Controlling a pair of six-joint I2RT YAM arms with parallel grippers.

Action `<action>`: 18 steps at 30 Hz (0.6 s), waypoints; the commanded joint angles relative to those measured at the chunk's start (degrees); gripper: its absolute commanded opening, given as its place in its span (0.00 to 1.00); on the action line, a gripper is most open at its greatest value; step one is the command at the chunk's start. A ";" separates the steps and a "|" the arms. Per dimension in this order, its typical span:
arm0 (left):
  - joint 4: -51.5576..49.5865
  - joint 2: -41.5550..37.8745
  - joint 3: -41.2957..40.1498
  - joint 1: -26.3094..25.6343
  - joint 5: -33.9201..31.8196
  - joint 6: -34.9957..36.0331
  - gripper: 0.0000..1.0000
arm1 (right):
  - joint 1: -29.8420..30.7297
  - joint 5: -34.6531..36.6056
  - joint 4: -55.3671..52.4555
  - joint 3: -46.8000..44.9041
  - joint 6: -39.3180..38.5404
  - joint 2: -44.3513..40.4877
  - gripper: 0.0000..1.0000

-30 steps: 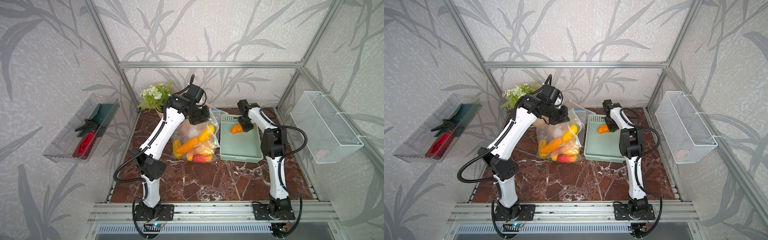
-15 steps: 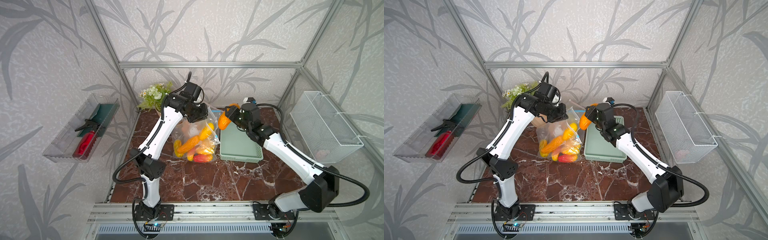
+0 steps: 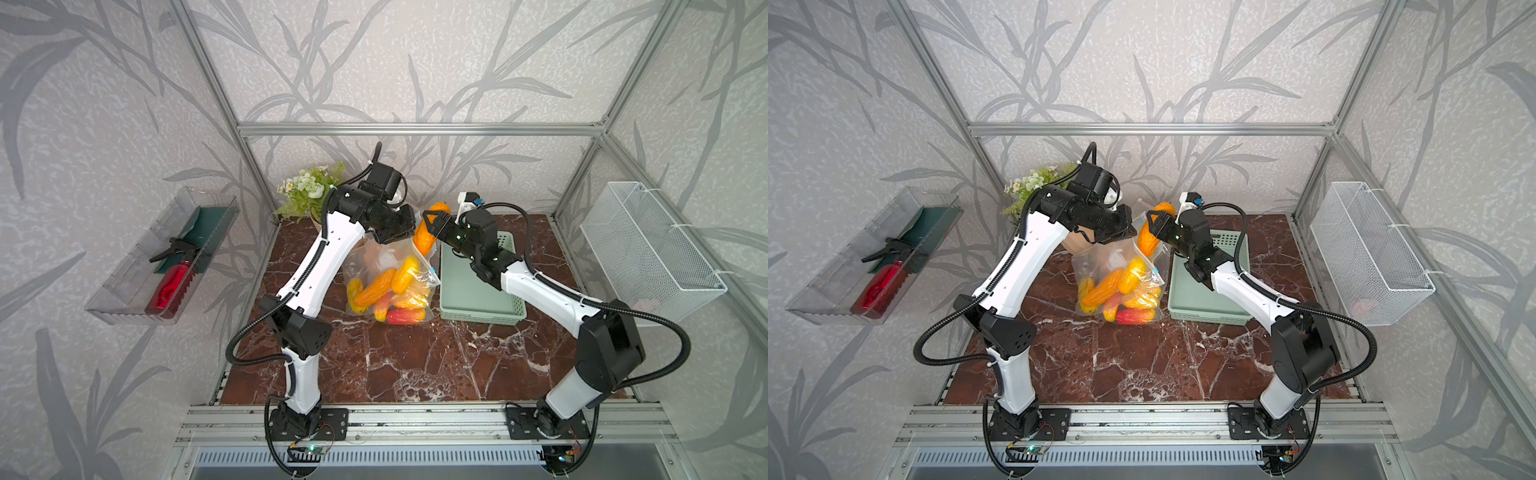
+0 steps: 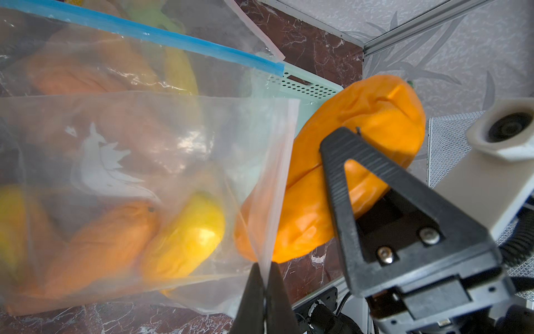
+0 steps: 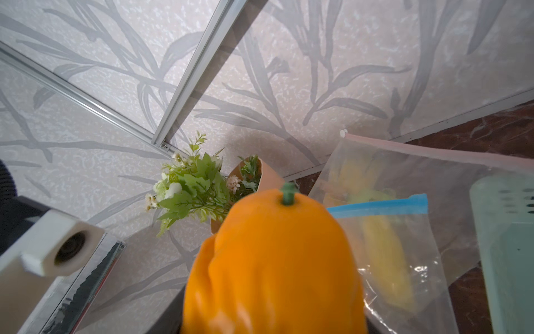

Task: Place the mango in a zip-top bag and seal the zipper
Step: Place the mango in the zipper food storage bag.

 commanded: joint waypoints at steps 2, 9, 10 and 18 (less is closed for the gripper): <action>1.28 0.48 1.55 0.21 0.85 -0.65 0.00 | 1.45 -1.33 2.77 -1.28 -1.22 -2.17 0.33; 1.64 0.51 2.48 0.40 -0.42 -1.15 0.00 | 1.77 -7.63 -6.78 -1.41 -4.89 -2.86 0.42; 1.59 0.47 2.58 0.54 -0.64 -1.16 0.00 | 1.91 -7.97 -10.73 -0.61 -5.89 -3.15 0.50; 1.71 0.69 2.60 0.63 -0.57 -1.16 0.00 | 1.41 -3.70 -35.04 7.38 -15.96 -8.21 0.84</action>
